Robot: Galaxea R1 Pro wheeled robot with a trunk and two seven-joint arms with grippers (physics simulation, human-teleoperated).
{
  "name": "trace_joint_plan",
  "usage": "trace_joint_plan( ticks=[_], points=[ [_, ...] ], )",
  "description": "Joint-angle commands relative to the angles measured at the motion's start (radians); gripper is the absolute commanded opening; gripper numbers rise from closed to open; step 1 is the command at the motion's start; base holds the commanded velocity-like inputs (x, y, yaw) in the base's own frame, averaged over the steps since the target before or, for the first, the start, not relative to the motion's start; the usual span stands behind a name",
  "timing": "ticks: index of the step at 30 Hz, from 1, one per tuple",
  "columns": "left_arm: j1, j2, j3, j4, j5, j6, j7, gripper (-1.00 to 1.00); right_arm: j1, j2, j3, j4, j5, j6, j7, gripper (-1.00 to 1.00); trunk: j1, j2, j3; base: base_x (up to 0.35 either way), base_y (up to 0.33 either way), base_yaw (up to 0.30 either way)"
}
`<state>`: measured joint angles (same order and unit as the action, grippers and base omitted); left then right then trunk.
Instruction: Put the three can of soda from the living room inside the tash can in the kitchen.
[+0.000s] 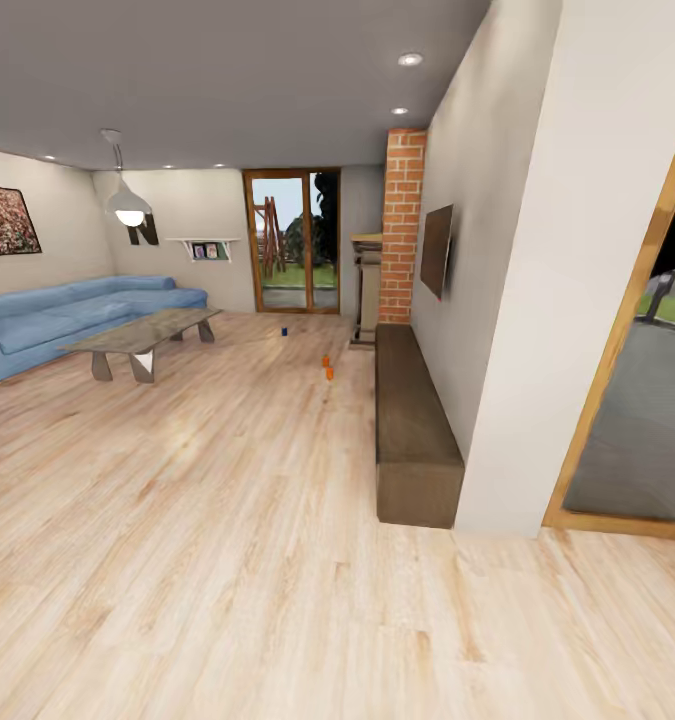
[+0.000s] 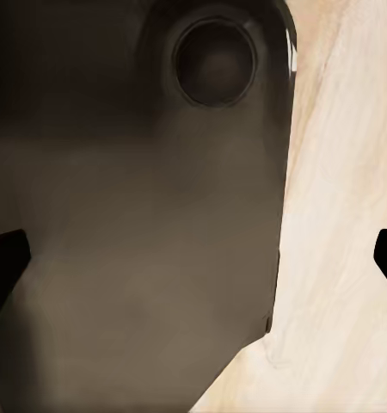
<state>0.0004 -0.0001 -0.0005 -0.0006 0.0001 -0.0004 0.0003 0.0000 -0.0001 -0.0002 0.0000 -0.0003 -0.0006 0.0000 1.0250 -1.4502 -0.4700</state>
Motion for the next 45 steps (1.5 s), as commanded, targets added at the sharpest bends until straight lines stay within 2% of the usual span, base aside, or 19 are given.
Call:
trace_joint_plan(
  ticks=[1,6,33,36,41,42,44,45],
  points=[
    [0.006,-0.006,-0.005,-0.005,0.001,-0.004,0.003,1.0,-0.006,-0.006,-0.002,-0.003,-0.003,-0.005,0.0,1.0,0.0,0.0,0.0,0.0,0.0,0.0],
    [0.017,-0.029,-0.006,-0.024,0.0,-0.004,0.002,1.0,-0.016,-0.007,-0.003,-0.003,-0.003,-0.009,0.005,1.0,0.0,0.0,0.0,0.0,0.0,0.0],
    [0.022,-0.032,-0.005,-0.03,-0.001,-0.004,0.001,1.0,-0.02,-0.009,-0.003,-0.006,-0.003,-0.008,0.006,1.0,0.0,0.0,0.0,0.0,0.0,0.0],
    [0.038,-0.019,0.0,-0.046,0.002,-0.001,-0.014,1.0,-0.037,-0.026,-0.004,-0.023,-0.005,0.0,0.015,1.0,0.0,0.0,0.0,0.0,0.0,0.0],
    [0.046,0.009,0.013,-0.074,0.03,0.009,-0.042,1.0,-0.054,-0.054,-0.001,-0.052,0.005,0.028,0.043,1.0,0.0,0.0,0.0,0.0,0.0,0.0],
    [0.048,0.094,0.018,-0.705,0.131,0.03,-0.393,1.0,-0.056,-0.079,0.0,-0.591,0.008,0.136,0.233,1.0,0.0,0.0,0.0,0.0,0.0,0.0],
    [0.048,0.125,0.019,-0.769,0.159,0.042,-0.503,1.0,-0.057,-0.093,0.0,-0.662,0.009,0.151,0.303,1.0,0.0,0.0,0.0,0.0,0.0,0.0],
    [0.048,0.156,0.021,-0.814,0.179,0.05,-0.613,1.0,-0.058,-0.11,0.0,-0.714,0.01,0.16,0.372,1.0,0.0,0.0,0.0,0.0,0.0,0.0]
  ],
)
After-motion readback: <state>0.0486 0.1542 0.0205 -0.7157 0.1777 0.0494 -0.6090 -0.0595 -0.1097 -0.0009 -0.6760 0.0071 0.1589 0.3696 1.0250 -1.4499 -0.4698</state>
